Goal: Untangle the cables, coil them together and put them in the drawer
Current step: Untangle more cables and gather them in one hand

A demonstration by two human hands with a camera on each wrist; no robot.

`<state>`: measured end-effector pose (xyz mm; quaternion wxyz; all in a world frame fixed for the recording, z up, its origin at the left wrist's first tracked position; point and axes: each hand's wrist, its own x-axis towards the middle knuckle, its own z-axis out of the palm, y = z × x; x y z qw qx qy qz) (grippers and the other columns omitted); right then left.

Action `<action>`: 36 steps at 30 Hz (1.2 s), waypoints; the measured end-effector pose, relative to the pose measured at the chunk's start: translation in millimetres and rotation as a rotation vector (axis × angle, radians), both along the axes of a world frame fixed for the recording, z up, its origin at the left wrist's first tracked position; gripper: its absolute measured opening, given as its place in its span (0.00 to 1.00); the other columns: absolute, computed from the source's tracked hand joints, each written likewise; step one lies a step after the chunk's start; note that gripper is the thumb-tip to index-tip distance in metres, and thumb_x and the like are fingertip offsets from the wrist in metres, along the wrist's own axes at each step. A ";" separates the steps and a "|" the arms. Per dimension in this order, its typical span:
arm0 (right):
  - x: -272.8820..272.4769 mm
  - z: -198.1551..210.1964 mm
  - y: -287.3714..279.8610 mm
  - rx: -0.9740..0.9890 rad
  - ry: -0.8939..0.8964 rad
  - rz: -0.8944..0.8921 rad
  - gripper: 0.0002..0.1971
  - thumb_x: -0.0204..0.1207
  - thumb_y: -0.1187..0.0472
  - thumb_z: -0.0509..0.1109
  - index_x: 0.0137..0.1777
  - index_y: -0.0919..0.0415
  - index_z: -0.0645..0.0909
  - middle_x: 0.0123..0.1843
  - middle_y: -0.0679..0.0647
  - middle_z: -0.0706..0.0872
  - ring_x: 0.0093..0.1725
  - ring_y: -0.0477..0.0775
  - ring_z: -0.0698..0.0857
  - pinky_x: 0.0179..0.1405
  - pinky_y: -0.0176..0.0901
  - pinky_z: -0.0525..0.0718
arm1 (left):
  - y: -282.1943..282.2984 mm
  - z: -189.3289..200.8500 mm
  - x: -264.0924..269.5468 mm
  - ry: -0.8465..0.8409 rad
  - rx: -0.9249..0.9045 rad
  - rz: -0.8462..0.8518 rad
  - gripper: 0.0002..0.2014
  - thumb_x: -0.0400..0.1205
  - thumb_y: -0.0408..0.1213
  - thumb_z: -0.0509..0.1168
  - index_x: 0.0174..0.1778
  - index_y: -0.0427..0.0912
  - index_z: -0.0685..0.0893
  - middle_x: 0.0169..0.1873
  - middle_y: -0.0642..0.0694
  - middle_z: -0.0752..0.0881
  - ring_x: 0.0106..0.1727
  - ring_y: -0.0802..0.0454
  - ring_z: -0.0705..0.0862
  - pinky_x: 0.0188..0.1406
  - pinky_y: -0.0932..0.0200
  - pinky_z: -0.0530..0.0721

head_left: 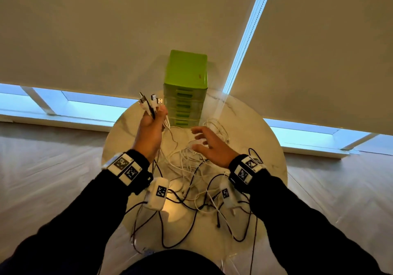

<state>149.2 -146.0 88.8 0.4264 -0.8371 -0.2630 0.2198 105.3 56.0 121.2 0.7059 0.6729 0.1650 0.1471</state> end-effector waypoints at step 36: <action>-145.5 -22.2 -232.1 0.101 0.008 -0.762 0.15 0.86 0.49 0.64 0.67 0.55 0.74 0.55 0.50 0.85 0.53 0.49 0.86 0.56 0.47 0.85 | -301.4 -17.1 -30.6 0.123 -0.017 -0.860 0.10 0.83 0.40 0.72 0.36 0.49 0.84 0.23 0.60 0.81 0.29 0.62 0.79 0.43 0.57 0.79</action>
